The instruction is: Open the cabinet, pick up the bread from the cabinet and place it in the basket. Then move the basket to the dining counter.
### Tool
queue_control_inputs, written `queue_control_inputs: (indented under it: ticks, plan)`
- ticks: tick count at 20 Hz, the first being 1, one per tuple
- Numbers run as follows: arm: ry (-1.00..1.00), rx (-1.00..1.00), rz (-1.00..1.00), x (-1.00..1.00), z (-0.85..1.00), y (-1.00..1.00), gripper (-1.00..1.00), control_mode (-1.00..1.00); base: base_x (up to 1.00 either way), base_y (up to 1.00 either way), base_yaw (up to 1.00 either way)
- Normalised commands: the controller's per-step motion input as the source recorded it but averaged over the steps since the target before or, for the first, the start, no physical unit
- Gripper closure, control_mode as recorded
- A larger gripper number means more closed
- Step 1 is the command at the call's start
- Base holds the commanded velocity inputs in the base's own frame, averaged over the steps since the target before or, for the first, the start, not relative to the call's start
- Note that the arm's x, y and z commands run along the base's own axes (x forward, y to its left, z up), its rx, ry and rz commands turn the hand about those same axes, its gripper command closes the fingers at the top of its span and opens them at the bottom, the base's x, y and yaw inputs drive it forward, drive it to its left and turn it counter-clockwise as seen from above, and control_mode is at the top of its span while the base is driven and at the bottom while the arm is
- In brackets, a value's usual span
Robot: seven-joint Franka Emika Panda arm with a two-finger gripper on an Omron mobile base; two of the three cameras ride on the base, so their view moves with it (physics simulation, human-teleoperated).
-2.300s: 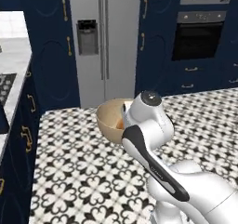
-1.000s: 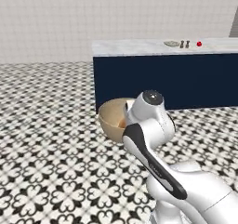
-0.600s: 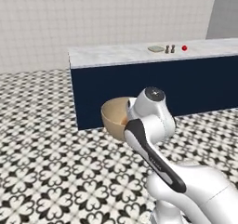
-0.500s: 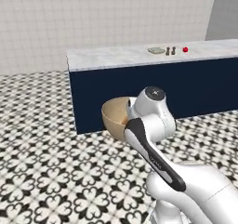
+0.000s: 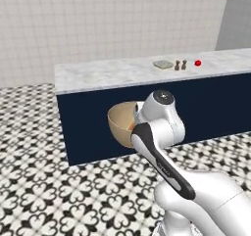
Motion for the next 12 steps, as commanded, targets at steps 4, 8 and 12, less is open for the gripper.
queue_control_inputs:
  ticks: [4,8,12]
  plan:
    - [0.00,0.00,0.00,0.00,0.00,0.00,1.00,1.00,1.00,-0.61,-0.02]
    - [0.00,0.00,0.00,0.00,0.00,0.00,1.00,1.00,1.00,-0.21,0.00]
    - [0.00,0.00,0.00,0.00,0.00,0.00,1.00,1.00,1.00,-0.07,0.00]
